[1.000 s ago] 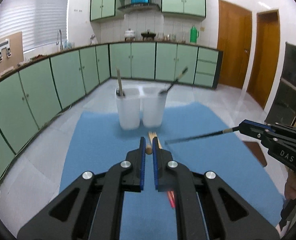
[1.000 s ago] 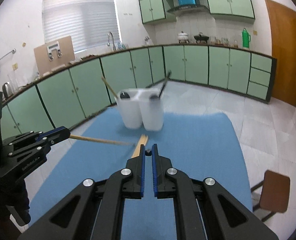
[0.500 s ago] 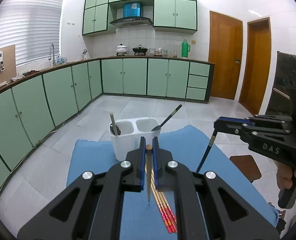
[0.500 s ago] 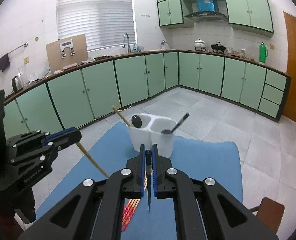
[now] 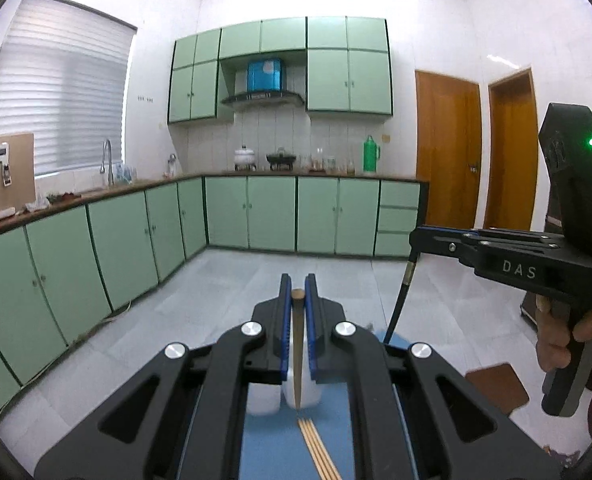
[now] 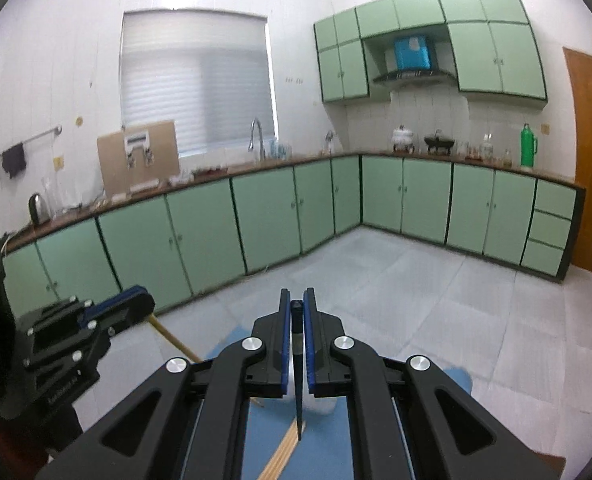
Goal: Organize utensils
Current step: 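Lift both chopsticks, insert them into the white holder and open both tools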
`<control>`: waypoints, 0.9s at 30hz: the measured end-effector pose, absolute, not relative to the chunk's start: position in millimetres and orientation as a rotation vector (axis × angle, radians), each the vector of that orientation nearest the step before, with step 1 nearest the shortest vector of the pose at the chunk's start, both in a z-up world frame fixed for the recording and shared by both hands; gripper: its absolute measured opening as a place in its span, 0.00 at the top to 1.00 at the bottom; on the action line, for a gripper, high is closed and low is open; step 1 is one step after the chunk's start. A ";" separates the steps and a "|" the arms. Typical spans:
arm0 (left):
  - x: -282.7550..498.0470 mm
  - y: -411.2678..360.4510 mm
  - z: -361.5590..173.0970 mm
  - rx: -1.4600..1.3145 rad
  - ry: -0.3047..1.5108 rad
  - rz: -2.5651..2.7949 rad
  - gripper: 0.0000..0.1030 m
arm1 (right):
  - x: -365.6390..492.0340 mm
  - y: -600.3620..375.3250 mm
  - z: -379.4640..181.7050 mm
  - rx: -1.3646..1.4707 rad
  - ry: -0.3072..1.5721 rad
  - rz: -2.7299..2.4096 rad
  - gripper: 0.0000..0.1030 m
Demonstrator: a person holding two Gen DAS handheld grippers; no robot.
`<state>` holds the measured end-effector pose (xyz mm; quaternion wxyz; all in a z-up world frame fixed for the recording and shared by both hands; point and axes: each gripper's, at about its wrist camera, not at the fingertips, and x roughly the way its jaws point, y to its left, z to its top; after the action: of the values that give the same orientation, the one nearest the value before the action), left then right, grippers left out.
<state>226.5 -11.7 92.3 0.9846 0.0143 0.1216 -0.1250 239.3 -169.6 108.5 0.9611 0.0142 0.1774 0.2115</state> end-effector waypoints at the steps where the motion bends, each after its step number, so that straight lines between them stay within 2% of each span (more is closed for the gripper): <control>1: 232.7 -13.0 97.0 0.030 0.231 -0.246 0.95 | 246.5 -169.8 115.0 0.035 0.340 0.421 0.94; 8: 273.2 -22.1 102.3 0.066 0.191 -0.214 0.95 | 290.8 -157.5 126.1 0.031 0.280 0.371 0.94; 17: 328.4 -26.0 75.1 0.081 0.212 -0.202 0.95 | 337.1 -146.5 88.7 0.022 0.305 0.335 0.94; 23: 352.5 -23.6 53.4 0.057 0.289 -0.200 0.94 | 351.5 -145.5 63.9 0.026 0.370 0.339 0.94; 25: 358.1 -20.6 48.4 0.045 0.311 -0.192 0.91 | 350.7 -145.8 57.9 0.020 0.381 0.334 0.90; 27: 357.3 -18.0 45.7 0.038 0.322 -0.190 0.84 | 347.1 -149.5 53.8 0.021 0.385 0.328 0.79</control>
<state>357.3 -18.0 45.7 0.9824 0.0190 0.1599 -0.0946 347.1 -149.5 53.8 0.9682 0.0105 0.1902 0.1624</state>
